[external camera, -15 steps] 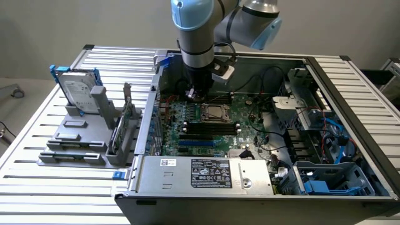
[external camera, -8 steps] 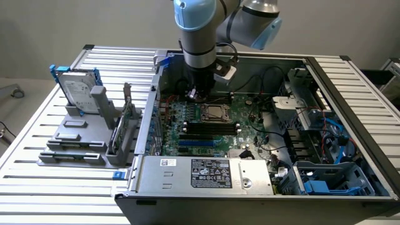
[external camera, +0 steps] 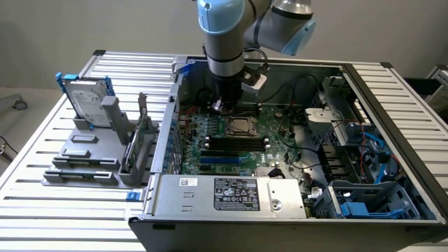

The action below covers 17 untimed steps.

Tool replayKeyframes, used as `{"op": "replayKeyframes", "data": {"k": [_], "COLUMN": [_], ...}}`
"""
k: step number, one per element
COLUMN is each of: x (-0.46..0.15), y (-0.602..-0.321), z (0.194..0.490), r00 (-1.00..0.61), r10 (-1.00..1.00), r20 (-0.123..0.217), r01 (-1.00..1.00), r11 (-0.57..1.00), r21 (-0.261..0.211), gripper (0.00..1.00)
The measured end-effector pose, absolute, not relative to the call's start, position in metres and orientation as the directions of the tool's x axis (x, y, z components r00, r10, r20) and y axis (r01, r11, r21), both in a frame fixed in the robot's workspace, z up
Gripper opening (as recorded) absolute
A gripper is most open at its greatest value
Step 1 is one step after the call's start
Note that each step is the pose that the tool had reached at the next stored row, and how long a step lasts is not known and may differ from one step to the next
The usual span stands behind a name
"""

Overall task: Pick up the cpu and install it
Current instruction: 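Install the first cpu locking lever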

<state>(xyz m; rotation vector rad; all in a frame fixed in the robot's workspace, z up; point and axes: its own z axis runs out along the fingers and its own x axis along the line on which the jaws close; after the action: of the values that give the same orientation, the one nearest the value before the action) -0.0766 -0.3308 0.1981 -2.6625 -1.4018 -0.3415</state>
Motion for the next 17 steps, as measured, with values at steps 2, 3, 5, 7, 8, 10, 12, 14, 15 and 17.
{"op": "replayKeyframes", "data": {"k": [2, 3, 5, 7, 8, 10, 12, 14, 15, 17], "x": [-0.0760, -0.0758, -0.0755, -0.0753, -0.0752, -0.0750, -0.0750, -0.0749, -0.0748, -0.0744], "y": [-0.3304, -0.3299, -0.3284, -0.3269, -0.3265, -0.3264, -0.3263, -0.3263, -0.3263, -0.3264], "z": [0.1979, 0.1978, 0.1975, 0.1973, 0.1972, 0.1971, 0.1970, 0.1970, 0.1970, 0.1969], "r00": [0.548, 0.548, 0.547, 0.547, 0.547, 0.547, 0.547, 0.547, 0.547, 0.547], "r10": [0.799, 0.799, 0.800, 0.800, 0.800, 0.800, 0.801, 0.801, 0.801, 0.802], "r20": [0.249, 0.248, 0.247, 0.247, 0.246, 0.245, 0.243, 0.242, 0.241, 0.239], "r01": [0.824, 0.824, 0.824, 0.824, 0.824, 0.824, 0.824, 0.824, 0.824, 0.824], "r11": [-0.566, -0.567, -0.566, -0.566, -0.566, -0.566, -0.566, -0.566, -0.566, -0.566], "r21": [0.006, 0.006, 0.007, 0.007, 0.008, 0.008, 0.009, 0.011, 0.011, 0.012], "gripper": [0.11, 0.11, 0.11, 0.11, 0.11, 0.11, 0.11, 0.11, 0.11, 0.11]}}
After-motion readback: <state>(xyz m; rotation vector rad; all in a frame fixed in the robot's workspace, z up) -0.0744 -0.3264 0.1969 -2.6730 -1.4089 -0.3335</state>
